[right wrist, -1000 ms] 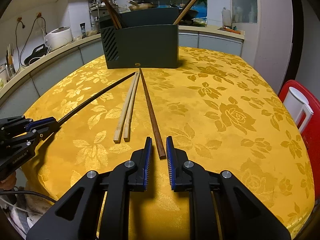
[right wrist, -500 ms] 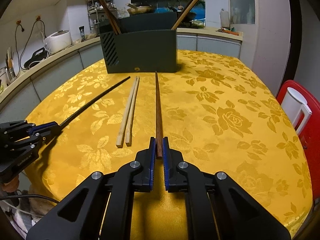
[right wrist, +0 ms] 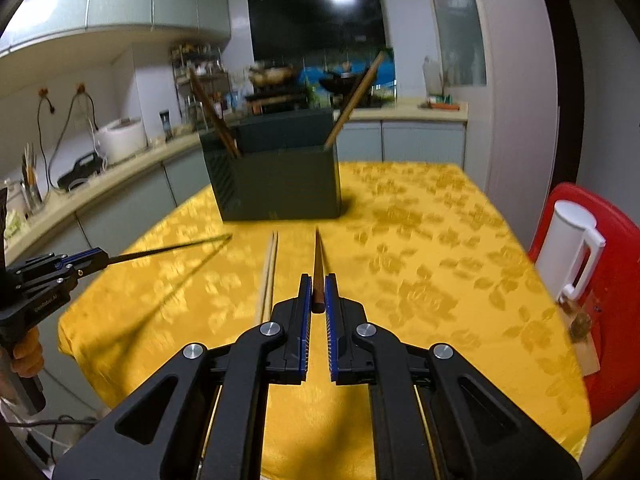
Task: Organize utensils
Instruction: 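Lift the dark brown chopstick with the left tool over the green holder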
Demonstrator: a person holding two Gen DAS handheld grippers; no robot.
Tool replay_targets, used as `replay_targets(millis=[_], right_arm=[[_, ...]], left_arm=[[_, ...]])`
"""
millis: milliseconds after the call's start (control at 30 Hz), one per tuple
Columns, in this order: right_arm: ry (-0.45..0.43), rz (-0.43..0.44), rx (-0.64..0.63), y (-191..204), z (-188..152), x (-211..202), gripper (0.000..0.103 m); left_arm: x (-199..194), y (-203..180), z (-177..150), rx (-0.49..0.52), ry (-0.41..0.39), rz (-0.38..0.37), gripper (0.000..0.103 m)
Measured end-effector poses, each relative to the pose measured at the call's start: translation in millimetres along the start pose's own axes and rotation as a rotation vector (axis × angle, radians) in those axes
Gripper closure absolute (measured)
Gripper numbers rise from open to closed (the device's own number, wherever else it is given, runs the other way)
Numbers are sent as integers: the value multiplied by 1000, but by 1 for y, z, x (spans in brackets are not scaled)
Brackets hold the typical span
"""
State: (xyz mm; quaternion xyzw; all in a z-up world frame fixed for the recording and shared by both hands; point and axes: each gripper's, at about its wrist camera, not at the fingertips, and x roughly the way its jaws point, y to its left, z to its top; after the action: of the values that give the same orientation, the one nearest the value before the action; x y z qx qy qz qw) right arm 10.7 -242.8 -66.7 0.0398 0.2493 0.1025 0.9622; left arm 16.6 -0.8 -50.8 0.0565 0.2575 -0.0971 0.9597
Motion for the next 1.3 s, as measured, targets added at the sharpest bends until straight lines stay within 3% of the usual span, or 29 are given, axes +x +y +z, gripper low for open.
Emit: replay_targets(millis=[333, 767, 1300], right_arm=[[-105, 16, -1, 0, 26, -31, 95], [-205, 35, 1, 5, 56, -55, 95], [-199, 48, 43, -3, 92, -45, 95]], left_arm=[[-46, 19, 43, -52, -160, 1, 96], [-50, 25, 71, -26, -185, 3, 96], [-37, 31, 101, -20, -173, 1, 96]])
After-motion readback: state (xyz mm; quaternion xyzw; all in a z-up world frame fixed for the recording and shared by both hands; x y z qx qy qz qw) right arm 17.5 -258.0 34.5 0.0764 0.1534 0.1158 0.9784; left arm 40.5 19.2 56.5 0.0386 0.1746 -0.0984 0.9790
